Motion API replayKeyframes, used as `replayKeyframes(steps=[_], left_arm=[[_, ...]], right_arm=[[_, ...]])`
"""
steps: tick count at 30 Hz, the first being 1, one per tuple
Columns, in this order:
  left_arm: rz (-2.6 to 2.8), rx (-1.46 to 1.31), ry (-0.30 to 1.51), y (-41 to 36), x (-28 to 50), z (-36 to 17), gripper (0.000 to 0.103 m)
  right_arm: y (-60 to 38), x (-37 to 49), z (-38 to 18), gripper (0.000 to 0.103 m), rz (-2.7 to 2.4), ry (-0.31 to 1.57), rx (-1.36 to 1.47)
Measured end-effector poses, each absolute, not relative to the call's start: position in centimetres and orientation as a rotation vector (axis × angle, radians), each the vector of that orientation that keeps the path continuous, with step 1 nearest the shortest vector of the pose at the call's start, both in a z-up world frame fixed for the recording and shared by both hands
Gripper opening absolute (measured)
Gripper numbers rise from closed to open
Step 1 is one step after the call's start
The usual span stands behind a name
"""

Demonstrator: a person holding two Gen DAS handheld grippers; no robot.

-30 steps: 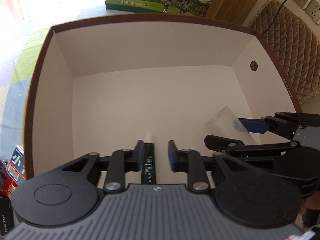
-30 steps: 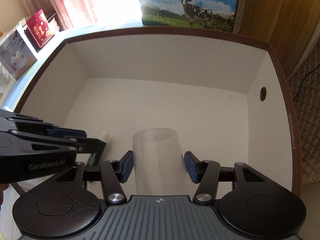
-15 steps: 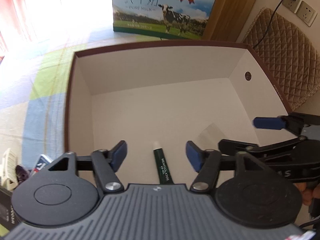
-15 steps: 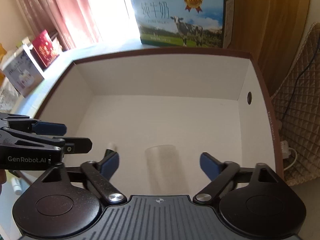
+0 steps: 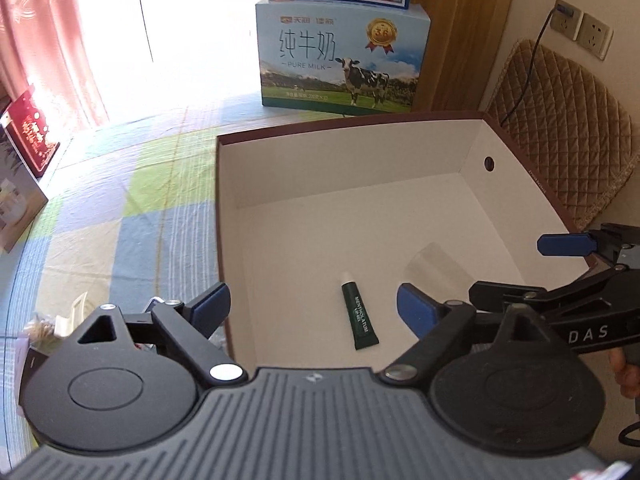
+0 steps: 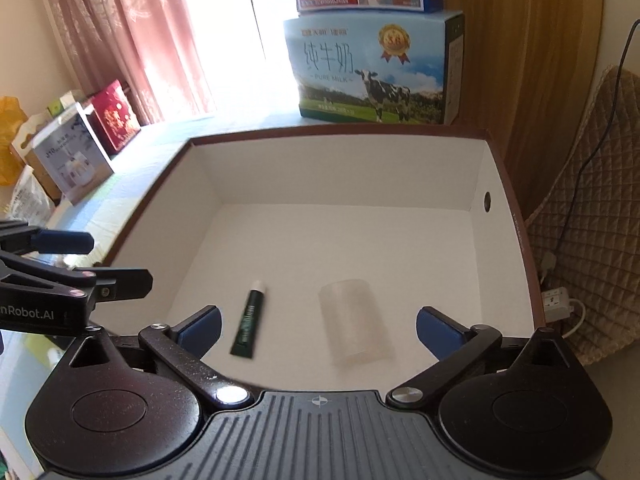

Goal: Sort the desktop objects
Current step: 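Withdraw both open tools from the box back toward the objects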

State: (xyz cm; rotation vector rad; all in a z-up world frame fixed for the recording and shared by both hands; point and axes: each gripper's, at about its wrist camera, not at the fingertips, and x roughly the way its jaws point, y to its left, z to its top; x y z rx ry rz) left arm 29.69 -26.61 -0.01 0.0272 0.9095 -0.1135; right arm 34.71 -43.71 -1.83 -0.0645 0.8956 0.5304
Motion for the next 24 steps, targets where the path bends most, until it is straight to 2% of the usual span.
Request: replayKeyframes(steps=[24], left_arm=[[-0.042, -0.038, 0.873, -20.3, 19.0, 1.9, 0.089]], right_arm=[[-42.2, 25.8, 0.8, 0.101, 0.552, 0.824, -0.031]])
